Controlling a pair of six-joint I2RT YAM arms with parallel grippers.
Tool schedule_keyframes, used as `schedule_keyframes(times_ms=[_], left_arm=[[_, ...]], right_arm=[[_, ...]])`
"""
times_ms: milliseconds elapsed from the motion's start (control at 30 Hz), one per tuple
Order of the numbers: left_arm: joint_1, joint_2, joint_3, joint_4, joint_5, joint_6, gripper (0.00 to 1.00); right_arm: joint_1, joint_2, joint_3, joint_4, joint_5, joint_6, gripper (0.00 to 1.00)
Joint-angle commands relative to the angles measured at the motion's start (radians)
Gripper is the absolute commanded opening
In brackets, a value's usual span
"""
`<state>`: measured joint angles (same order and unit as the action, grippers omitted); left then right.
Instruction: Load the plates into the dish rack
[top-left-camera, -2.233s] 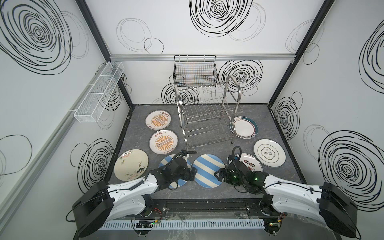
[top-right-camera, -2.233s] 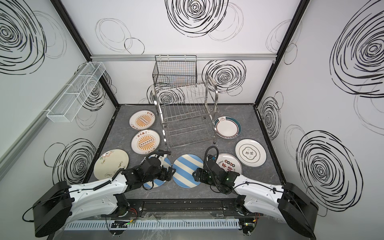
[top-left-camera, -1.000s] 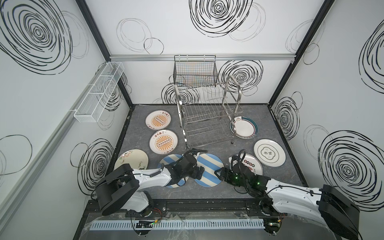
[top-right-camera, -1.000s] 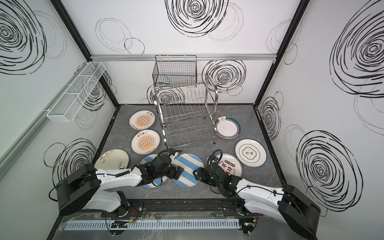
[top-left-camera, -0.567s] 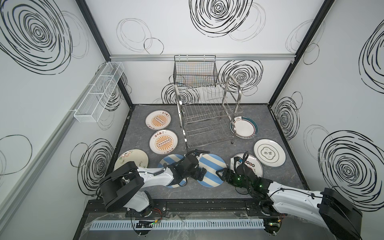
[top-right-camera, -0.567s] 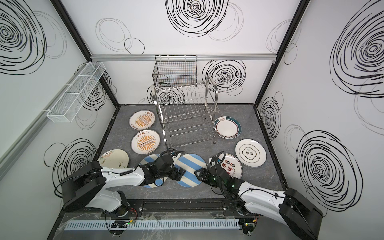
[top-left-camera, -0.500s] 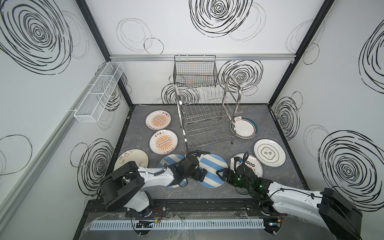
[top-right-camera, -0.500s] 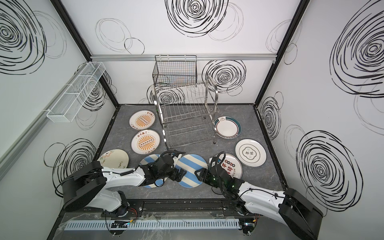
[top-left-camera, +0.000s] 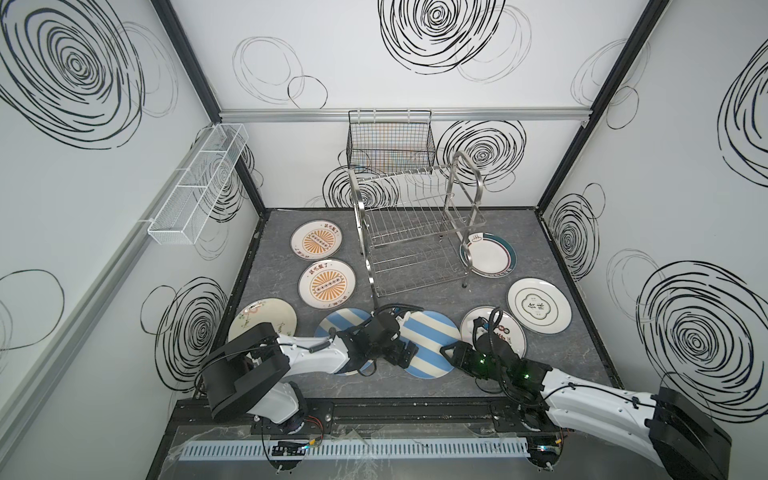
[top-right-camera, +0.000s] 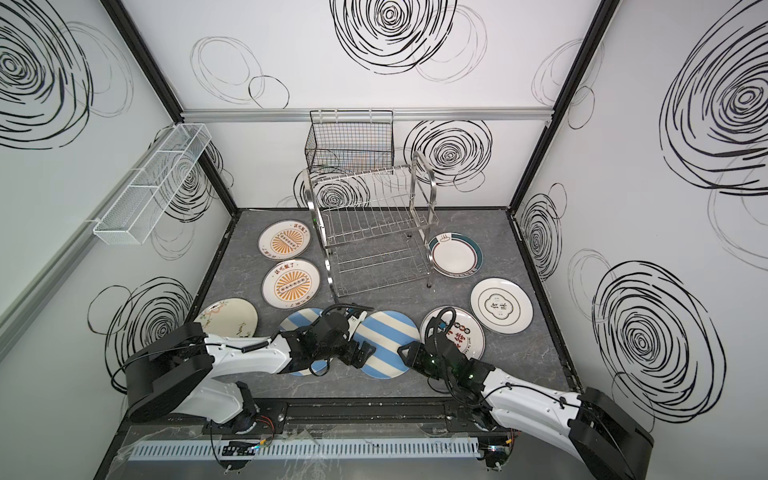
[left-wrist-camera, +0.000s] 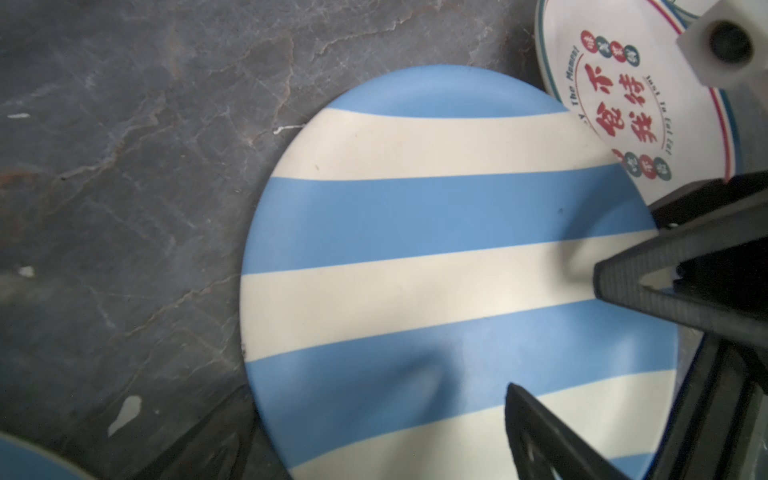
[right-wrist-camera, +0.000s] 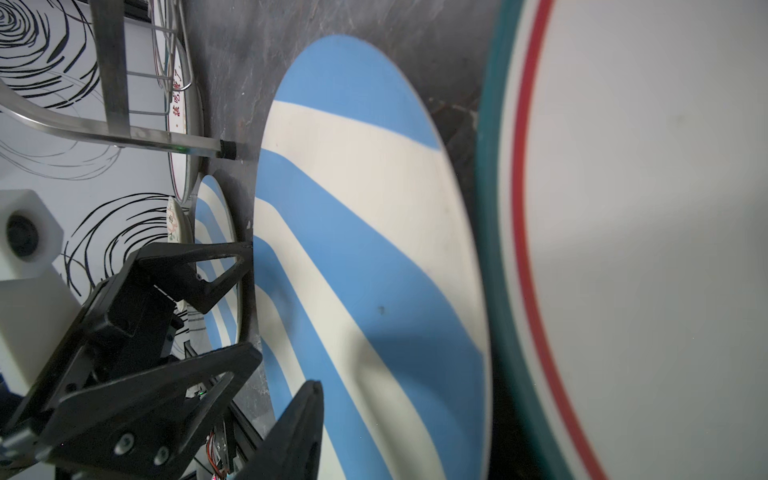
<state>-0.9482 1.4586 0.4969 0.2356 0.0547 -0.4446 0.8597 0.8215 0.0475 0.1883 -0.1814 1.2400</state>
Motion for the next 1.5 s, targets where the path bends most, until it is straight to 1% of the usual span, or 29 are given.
schedule_keyframes(times_ms=[0, 67, 167, 300, 467, 533, 700, 800, 933, 1033, 1167, 1233, 1333, 1433, 1467], left_arm=[[-0.006, -0.002, 0.032, 0.027, 0.019, 0.012, 0.96], [-0.006, -0.008, 0.038, 0.018, 0.018, 0.038, 0.96], [-0.006, -0.018, 0.035, 0.019, 0.015, 0.034, 0.96], [-0.009, -0.026, 0.029, 0.033, 0.031, 0.021, 0.96], [-0.011, -0.046, 0.032, 0.026, 0.043, 0.021, 0.96], [-0.010, -0.058, 0.041, 0.027, 0.066, -0.010, 0.96], [-0.010, -0.076, 0.063, -0.011, 0.069, -0.038, 0.96], [-0.005, -0.099, 0.073, -0.067, 0.059, -0.046, 0.96], [0.010, -0.162, 0.114, -0.209, 0.034, -0.057, 0.96], [0.037, -0.228, 0.132, -0.301, 0.030, -0.070, 0.96], [0.084, -0.321, 0.161, -0.403, 0.059, -0.075, 0.96], [0.103, -0.350, 0.193, -0.470, 0.029, -0.063, 0.96], [0.131, -0.380, 0.243, -0.572, -0.014, -0.050, 0.96], [0.150, -0.419, 0.282, -0.669, -0.053, -0.050, 0.96], [0.155, -0.443, 0.291, -0.702, -0.069, -0.049, 0.96]], right_arm=[[-0.002, -0.042, -0.036, -0.123, 0.043, 0.027, 0.41], [-0.003, -0.073, -0.031, -0.145, 0.054, 0.029, 0.37], [-0.003, -0.108, -0.026, -0.166, 0.066, 0.023, 0.30], [-0.004, -0.130, -0.028, -0.146, 0.077, 0.023, 0.20], [-0.003, -0.108, 0.012, -0.166, 0.084, -0.006, 0.14], [-0.003, -0.093, 0.030, -0.170, 0.080, -0.027, 0.12], [-0.005, -0.068, 0.097, -0.226, 0.084, -0.085, 0.00], [-0.007, -0.084, 0.138, -0.293, 0.102, -0.114, 0.00], [-0.015, -0.139, 0.189, -0.398, 0.125, -0.169, 0.00], [-0.020, -0.193, 0.237, -0.490, 0.167, -0.232, 0.00], [-0.041, -0.252, 0.331, -0.607, 0.229, -0.329, 0.00], [-0.057, -0.280, 0.370, -0.638, 0.246, -0.373, 0.00], [-0.100, -0.287, 0.425, -0.678, 0.239, -0.446, 0.00], [-0.155, -0.260, 0.450, -0.638, 0.151, -0.515, 0.00], [-0.168, -0.248, 0.467, -0.633, 0.143, -0.529, 0.00]])
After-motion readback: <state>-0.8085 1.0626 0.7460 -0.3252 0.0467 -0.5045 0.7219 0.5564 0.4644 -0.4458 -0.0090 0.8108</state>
